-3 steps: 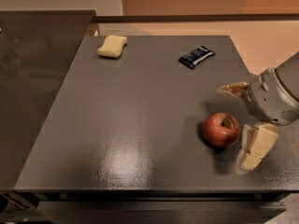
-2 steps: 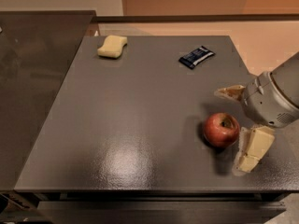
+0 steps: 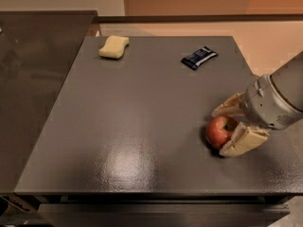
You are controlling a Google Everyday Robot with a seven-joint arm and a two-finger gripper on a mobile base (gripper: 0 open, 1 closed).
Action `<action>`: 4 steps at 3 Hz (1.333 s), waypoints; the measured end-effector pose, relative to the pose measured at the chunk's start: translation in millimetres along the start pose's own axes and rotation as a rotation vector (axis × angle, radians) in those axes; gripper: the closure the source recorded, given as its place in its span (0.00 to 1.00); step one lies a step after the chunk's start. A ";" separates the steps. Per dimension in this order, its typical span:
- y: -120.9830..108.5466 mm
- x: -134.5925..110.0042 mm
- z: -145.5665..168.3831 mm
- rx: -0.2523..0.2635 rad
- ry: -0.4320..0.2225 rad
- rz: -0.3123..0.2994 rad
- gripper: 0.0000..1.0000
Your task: Pick apple
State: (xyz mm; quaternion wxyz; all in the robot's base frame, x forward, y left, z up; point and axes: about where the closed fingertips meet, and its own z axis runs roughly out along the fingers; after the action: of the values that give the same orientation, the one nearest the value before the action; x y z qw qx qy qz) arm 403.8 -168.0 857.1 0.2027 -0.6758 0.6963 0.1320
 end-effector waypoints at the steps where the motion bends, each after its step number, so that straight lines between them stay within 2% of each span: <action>1: -1.1 0.4 0.0 0.002 -0.006 0.001 0.65; 2: -4.1 -8.3 -8.3 0.014 -0.013 -0.007 0.87; 3: -10.2 -24.6 -26.0 0.034 -0.014 -0.014 1.00; 4: -17.9 -41.7 -45.9 0.046 -0.018 -0.009 1.00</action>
Offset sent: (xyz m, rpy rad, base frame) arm 0.0079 0.0072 0.0277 0.0235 -0.0354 0.0026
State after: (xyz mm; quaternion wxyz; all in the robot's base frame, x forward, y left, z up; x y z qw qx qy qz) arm 417.1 -152.9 918.5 0.2251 -0.6730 0.6941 0.1210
